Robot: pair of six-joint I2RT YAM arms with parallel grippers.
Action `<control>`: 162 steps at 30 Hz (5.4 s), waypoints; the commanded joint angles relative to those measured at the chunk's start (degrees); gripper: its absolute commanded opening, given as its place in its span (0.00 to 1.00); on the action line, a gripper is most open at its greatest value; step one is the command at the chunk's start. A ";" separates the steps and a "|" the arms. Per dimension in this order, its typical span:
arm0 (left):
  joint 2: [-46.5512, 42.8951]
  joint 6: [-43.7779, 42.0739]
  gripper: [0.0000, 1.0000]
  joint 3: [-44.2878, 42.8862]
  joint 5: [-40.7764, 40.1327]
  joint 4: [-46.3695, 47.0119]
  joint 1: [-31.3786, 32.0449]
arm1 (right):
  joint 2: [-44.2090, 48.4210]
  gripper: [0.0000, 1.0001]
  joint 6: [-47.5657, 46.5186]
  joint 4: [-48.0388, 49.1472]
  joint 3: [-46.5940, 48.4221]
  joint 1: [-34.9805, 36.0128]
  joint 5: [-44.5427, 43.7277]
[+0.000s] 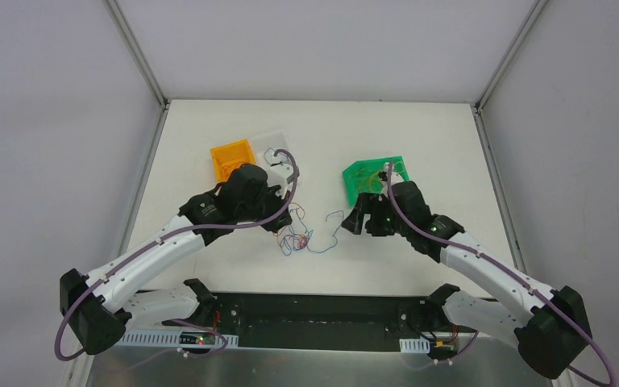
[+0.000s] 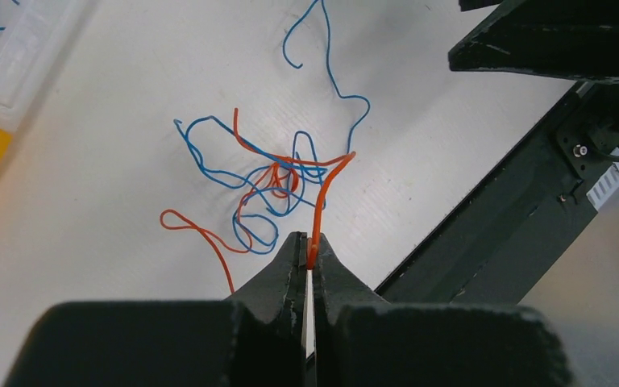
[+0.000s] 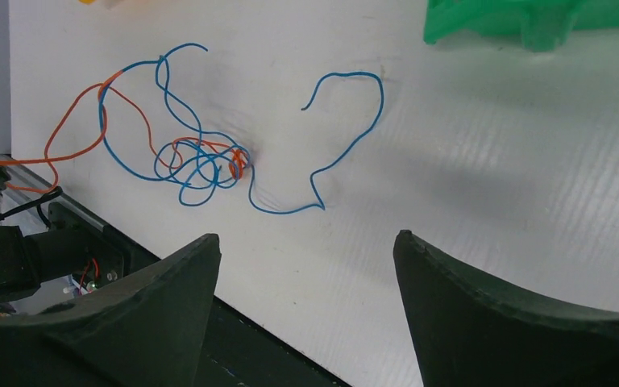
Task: Untangle the cables
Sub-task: Untie the cable, then place the cable in the bin.
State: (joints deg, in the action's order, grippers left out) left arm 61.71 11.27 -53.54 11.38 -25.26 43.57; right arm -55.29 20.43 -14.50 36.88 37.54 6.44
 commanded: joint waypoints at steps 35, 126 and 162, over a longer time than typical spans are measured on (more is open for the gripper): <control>-18.36 5.56 0.00 -11.17 -59.27 -18.78 -3.18 | -2.10 0.00 19.14 16.15 -12.31 2.55 -36.78; -12.96 8.18 0.00 -12.39 -24.50 -12.71 -3.32 | -40.76 0.04 3.59 -16.29 23.77 11.75 -32.25; -26.15 13.36 0.00 -4.44 -28.49 -20.04 -3.33 | -77.80 0.00 10.46 20.88 90.75 0.17 12.99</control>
State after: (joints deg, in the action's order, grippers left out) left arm 35.62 23.42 -58.30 -17.02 -44.73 40.42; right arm -136.77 26.89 -2.85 125.05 37.58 16.64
